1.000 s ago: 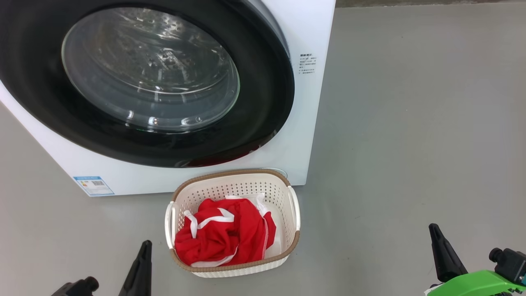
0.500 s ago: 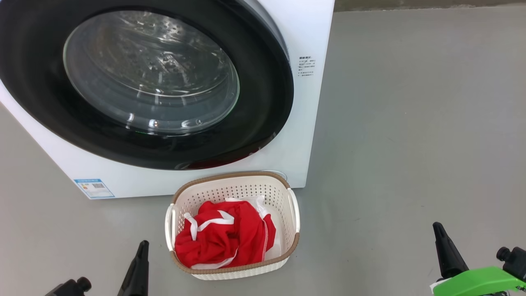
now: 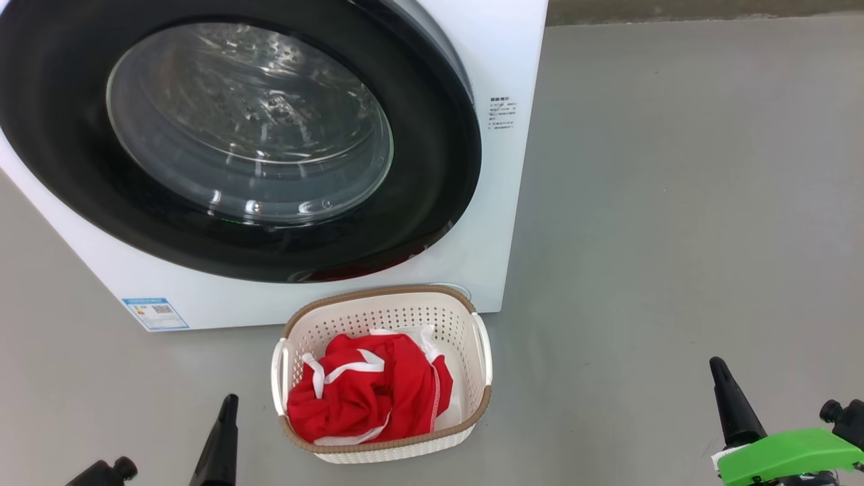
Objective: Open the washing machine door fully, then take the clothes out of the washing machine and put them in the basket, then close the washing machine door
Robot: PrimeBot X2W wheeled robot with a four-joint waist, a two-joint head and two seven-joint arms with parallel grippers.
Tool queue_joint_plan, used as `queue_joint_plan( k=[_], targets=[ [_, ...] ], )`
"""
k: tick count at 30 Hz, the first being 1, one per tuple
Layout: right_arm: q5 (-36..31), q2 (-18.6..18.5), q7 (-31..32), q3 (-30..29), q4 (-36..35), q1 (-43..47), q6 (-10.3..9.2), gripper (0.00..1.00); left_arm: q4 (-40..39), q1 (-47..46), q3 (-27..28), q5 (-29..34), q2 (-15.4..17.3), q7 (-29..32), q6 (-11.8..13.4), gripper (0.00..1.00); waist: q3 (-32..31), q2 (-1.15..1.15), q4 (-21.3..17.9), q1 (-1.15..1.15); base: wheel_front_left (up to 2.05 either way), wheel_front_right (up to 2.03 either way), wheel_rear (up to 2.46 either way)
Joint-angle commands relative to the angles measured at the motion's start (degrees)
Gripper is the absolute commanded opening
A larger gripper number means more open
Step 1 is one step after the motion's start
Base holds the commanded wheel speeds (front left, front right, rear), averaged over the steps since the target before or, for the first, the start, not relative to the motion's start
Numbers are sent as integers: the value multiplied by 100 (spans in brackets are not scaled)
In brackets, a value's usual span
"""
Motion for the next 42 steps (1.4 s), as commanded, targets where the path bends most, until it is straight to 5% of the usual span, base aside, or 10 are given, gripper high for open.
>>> queue_joint_plan(
  k=[1,42],
  targets=[
    [204,-39,40,-13,-172,-272,-2,0,-125,-276,140,-183,96,44,1,0,-8,0,-1,0,0,0,0],
    [2315,76,750,-201,-306,-550,-4,0,-106,-454,436,-2594,68,736,2,0,-175,0,-25,0,0,0,0]
  ],
)
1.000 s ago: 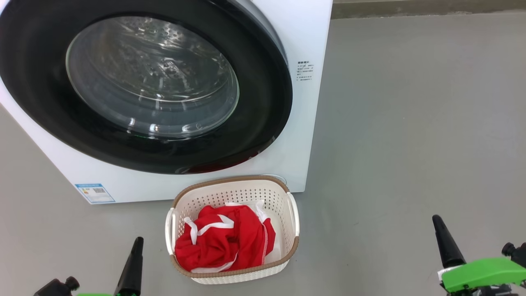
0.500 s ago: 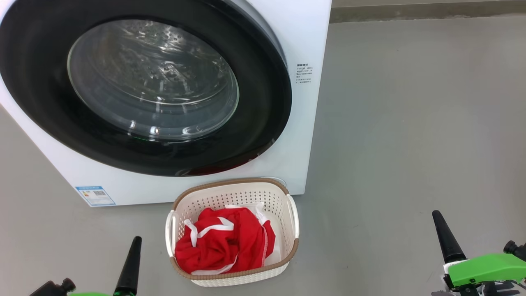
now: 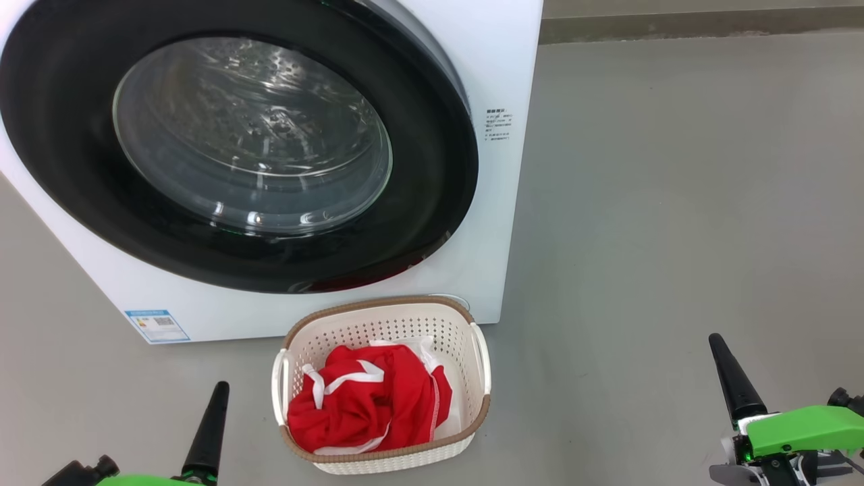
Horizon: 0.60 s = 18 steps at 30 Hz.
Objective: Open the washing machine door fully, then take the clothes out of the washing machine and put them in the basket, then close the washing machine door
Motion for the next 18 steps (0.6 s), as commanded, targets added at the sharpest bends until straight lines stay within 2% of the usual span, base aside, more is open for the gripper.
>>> queue_joint_plan(
  k=[1,18],
  targets=[
    [220,-41,61,25,-184,-285,-3,0,-117,-259,197,-229,74,72,2,0,-10,0,-1,0,0,0,0],
    [1042,6,340,-51,-237,-393,-4,0,-109,-329,321,-1164,58,348,2,0,-75,0,-11,0,0,0,0]
  ],
)
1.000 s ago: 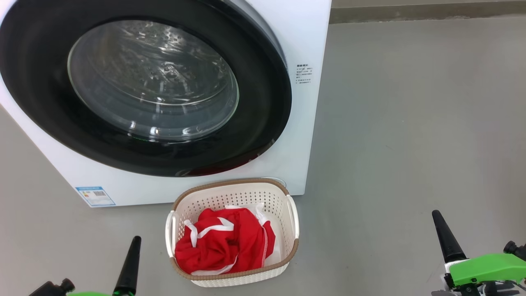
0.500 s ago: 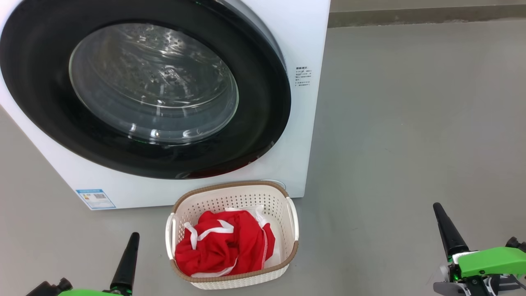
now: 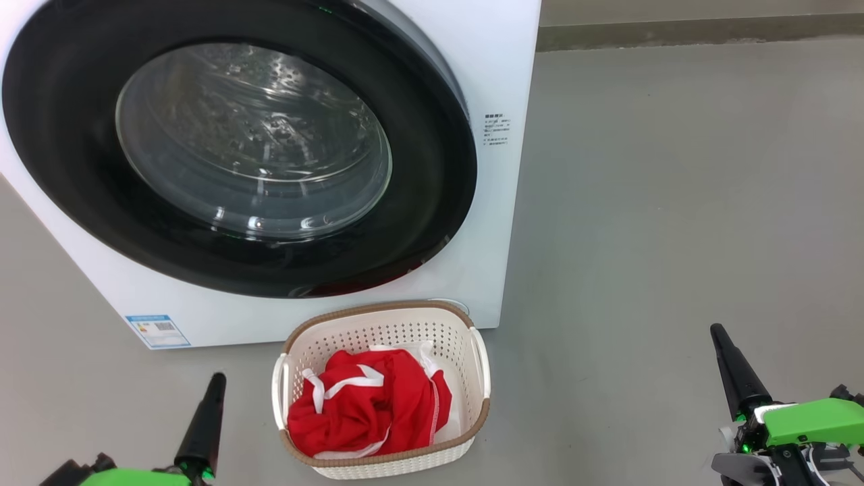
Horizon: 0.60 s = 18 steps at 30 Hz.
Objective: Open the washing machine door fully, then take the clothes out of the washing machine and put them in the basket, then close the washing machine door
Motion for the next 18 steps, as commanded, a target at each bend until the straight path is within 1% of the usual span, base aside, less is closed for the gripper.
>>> queue_joint_plan(
  k=[1,5,18],
  targets=[
    [148,-22,58,69,-192,-311,-3,0,-122,-260,217,-199,72,61,2,0,-7,0,-1,0,0,0,0],
    [350,-11,127,50,-205,-337,-3,0,-120,-277,248,-429,68,130,2,0,-23,0,-3,0,0,0,0],
    [346,-7,132,44,-205,-338,-3,0,-119,-278,266,-413,55,144,2,0,-23,0,-3,0,0,0,0]
  ],
)
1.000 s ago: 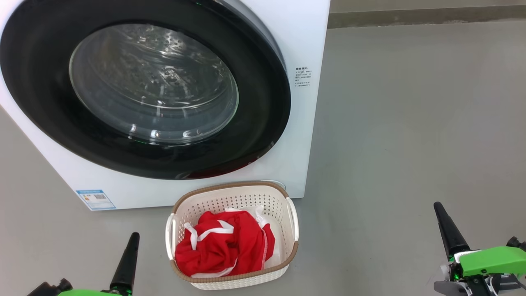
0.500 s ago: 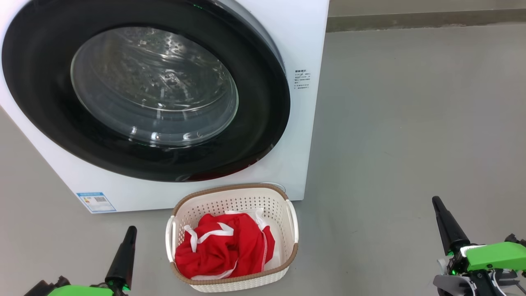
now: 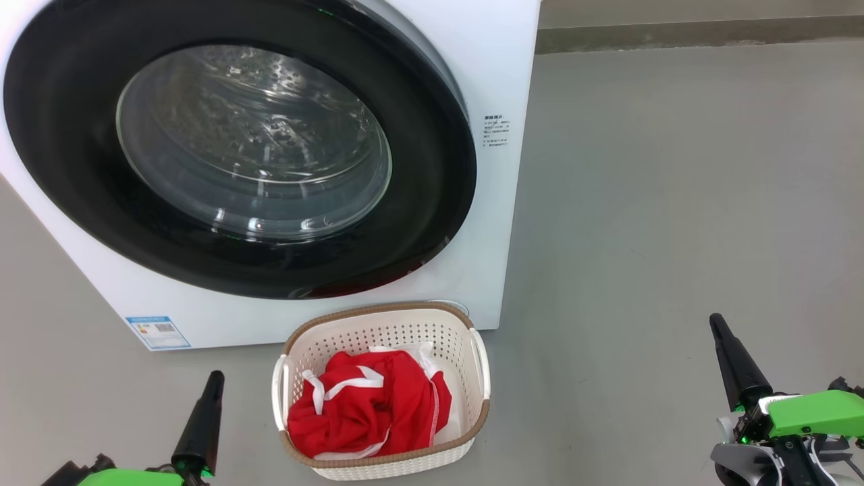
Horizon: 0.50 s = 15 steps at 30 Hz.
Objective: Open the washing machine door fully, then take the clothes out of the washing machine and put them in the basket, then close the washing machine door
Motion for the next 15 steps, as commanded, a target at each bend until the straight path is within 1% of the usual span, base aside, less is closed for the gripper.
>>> queue_joint_plan(
  k=[1,15],
  targets=[
    [13,-23,27,69,-172,-233,3,0,-120,-230,205,-6,71,30,2,0,0,0,0,0,0,0,0],
    [9,-20,30,65,-171,-233,3,0,-120,-231,220,7,61,42,2,0,0,0,0,0,0,0,0]
  ],
)
